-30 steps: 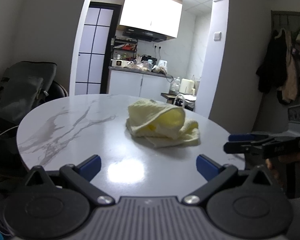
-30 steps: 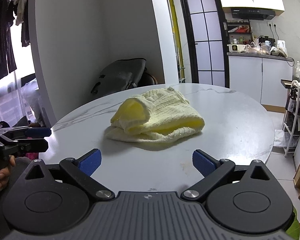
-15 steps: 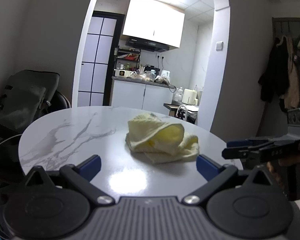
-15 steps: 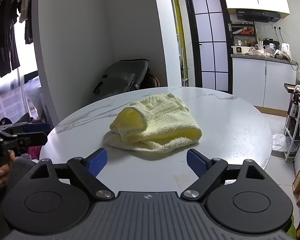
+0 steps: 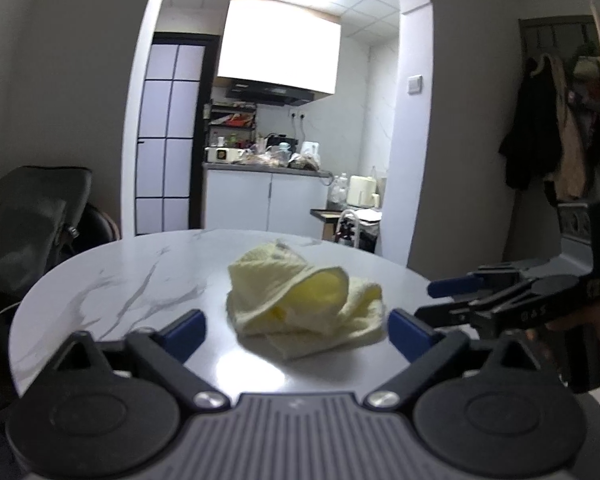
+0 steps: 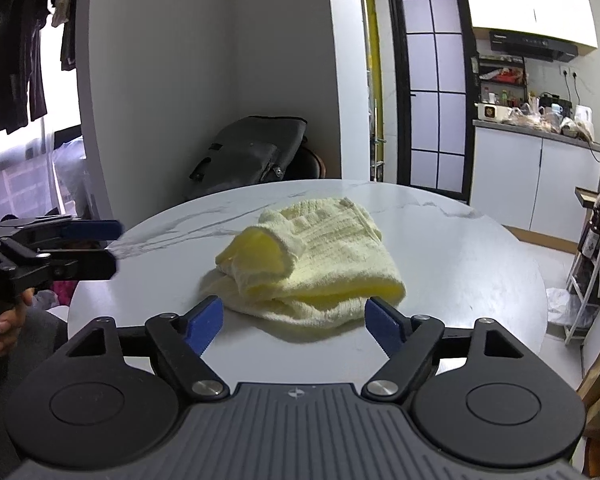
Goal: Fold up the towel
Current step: 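Move the left gripper to the towel edge and close on it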
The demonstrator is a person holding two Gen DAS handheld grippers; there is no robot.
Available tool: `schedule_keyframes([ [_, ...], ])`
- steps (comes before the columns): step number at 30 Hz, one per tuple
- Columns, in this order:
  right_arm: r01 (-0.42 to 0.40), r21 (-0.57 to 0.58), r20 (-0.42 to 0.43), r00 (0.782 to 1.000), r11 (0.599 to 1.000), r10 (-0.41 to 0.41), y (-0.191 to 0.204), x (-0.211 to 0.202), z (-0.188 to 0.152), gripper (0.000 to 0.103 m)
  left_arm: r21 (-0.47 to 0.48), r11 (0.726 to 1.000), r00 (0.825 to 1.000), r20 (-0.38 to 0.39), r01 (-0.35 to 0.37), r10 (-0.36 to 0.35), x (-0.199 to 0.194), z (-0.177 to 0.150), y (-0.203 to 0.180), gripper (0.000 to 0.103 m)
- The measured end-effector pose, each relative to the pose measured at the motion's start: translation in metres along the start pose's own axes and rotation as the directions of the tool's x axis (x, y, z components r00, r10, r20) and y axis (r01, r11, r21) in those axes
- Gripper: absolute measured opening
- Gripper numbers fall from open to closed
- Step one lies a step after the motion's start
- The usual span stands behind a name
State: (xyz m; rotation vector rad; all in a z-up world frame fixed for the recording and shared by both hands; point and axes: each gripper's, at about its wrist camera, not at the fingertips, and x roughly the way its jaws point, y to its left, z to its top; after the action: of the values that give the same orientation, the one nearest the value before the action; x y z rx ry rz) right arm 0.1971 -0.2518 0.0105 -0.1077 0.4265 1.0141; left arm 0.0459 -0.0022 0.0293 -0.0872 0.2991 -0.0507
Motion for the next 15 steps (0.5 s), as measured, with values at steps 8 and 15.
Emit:
schedule_keyframes([
  [8,-0.005,-0.012,-0.020,1.000,1.000,0.004,-0.005,0.003,0.013,0.082,0.022,1.000,0.999,-0.033,-0.017,0.018,0.026,0.004,0.003,0.084],
  [15,0.012,-0.034,-0.026,1.000,0.999,-0.013,-0.004,0.003,0.020,0.082,0.038,0.998,0.997,-0.045,-0.053,0.055,0.038,0.010,0.014,0.079],
])
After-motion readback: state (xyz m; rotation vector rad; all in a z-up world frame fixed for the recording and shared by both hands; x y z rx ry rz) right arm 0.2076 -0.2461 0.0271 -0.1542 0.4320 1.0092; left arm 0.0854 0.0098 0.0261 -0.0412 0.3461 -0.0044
